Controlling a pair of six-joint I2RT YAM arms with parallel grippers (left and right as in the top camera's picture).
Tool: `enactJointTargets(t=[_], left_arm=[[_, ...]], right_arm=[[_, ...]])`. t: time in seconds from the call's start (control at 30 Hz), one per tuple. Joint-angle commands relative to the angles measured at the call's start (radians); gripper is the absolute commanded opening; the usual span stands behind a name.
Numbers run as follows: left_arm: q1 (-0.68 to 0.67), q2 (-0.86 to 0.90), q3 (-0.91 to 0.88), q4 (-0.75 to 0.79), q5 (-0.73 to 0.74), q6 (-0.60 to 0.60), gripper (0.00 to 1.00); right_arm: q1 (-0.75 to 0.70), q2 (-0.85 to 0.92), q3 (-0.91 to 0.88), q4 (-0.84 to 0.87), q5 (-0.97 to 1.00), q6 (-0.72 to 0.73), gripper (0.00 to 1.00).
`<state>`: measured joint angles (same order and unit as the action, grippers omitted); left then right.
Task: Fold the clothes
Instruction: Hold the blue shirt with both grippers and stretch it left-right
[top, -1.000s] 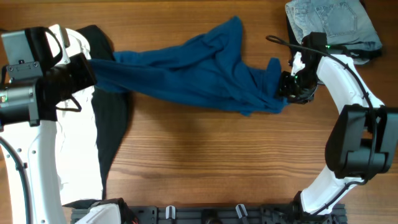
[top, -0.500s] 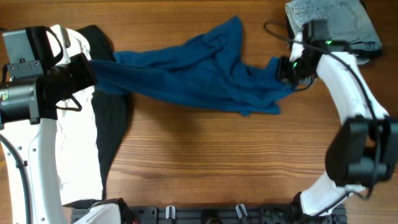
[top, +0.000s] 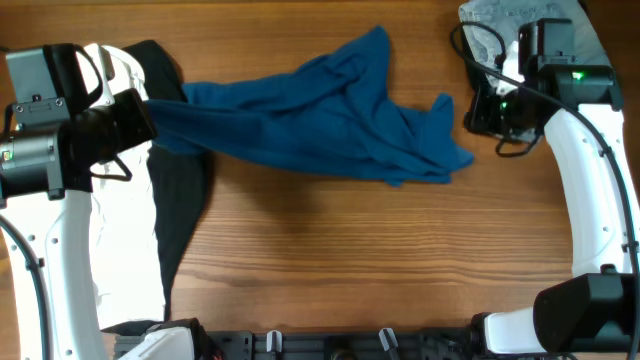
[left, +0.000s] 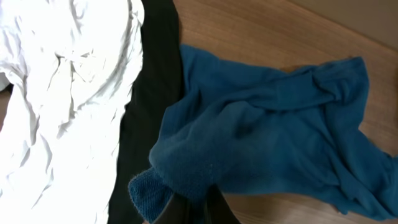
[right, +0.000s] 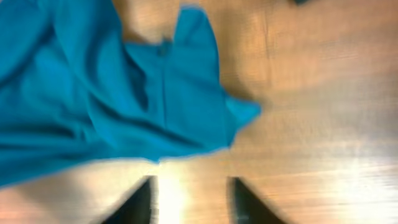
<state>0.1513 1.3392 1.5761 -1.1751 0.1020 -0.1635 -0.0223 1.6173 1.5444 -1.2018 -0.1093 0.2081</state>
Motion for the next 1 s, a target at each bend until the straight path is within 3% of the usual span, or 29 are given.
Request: enactJointTargets(t=[0.0,0.17,0.33,0.6,0.73,0.8,0.83,0.97], left_arm=[[0.009,0.000,0.015,0.002,-0.014,-0.010,0.04],[0.009,0.000,0.016,-0.011,-0.014,-0.009,0.04],[0.009,0.000,0.015,-0.040,-0.014,-0.009,0.04],[0.009,0.000,0.015,-0.046,-0.014,-0.009,0.04],[0.009,0.000,0.015,-0.050,-0.014,-0.010,0.04],[0.009,0.000,0.015,-0.050,-0.014,-0.009,0.04],[0.009,0.000,0.015,-0.050,-0.014,-0.009,0.04],[0.009,0.000,0.015,-0.049,-0.014,-0.009,0.04]], right_arm=[[0.004,-0.007,-0.010,-0.030,0.045,-0.014,0.68],[0.004,-0.005,-0.172,0.094,0.064,-0.015,0.79],[0.005,0.022,-0.399,0.460,-0.047,-0.015,0.81],[0.006,0.203,-0.432,0.566,-0.055,-0.025,0.67],[0.053,0.240,-0.432,0.568,-0.110,-0.022,0.52],[0.083,0.240,-0.432,0.570,-0.109,0.010,0.13],[0.085,0.235,-0.423,0.566,-0.109,0.035,0.04],[0.082,0.129,-0.242,0.472,-0.072,0.035,0.04]])
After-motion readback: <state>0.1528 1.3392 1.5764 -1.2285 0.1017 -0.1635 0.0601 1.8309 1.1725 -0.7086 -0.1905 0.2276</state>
